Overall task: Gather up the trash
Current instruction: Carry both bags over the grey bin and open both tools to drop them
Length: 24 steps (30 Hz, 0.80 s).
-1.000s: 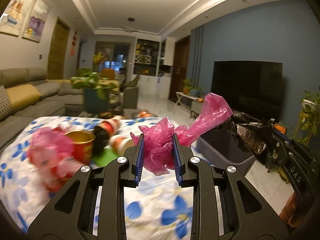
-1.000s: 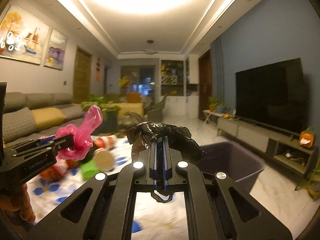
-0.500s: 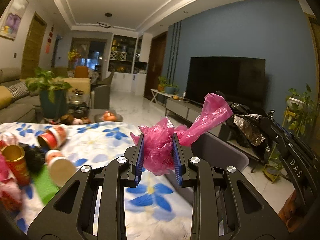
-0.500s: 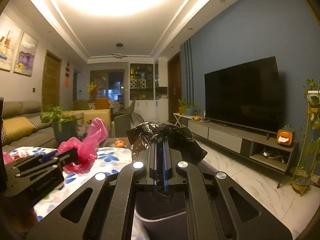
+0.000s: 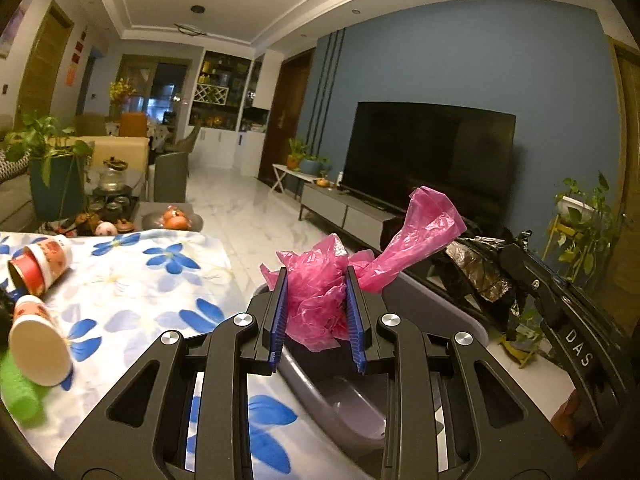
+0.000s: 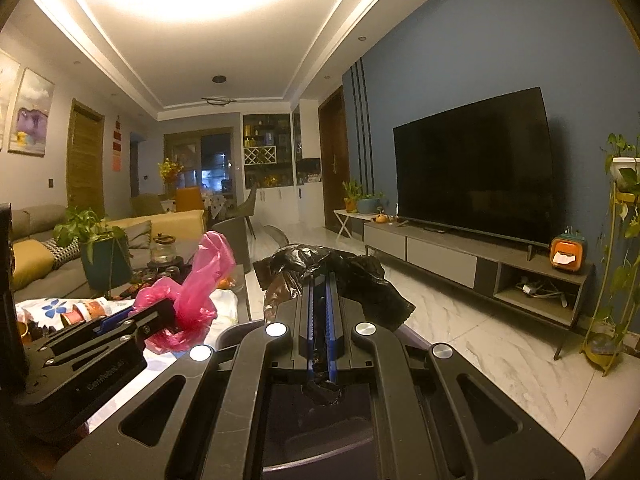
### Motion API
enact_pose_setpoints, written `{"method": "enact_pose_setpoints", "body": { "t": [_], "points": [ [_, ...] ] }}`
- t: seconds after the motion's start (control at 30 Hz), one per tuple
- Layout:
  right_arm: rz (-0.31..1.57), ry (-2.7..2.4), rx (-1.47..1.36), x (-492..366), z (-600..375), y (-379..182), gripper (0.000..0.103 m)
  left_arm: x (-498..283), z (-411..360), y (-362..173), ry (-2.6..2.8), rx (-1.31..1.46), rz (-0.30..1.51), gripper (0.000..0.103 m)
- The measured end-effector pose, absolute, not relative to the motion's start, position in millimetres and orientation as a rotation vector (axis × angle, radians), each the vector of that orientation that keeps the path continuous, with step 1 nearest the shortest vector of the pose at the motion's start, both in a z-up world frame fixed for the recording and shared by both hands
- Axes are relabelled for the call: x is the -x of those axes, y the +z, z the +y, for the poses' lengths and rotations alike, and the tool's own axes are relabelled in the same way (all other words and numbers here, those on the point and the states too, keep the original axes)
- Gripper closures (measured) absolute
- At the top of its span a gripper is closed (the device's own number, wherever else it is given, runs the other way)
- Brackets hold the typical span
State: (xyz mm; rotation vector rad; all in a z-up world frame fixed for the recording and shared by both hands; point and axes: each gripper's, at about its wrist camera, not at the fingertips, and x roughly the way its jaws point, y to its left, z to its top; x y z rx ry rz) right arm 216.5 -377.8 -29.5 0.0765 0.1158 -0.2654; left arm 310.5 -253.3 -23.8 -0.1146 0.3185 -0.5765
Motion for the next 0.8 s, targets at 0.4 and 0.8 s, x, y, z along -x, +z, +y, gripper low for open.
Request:
{"method": "enact_pose_setpoints", "body": {
  "t": [0.4, 0.8],
  "points": [
    [0.115, -0.258, -0.095, -230, -384, -29, 0.093, -328, -279, -32, -0.627, 0.103, 0.347, 0.074],
    [0.131, -0.279, -0.122, -231, -386, -32, 0.064, -331, -275, -38, -0.631, 0.103, 0.356, 0.041]
  ]
}}
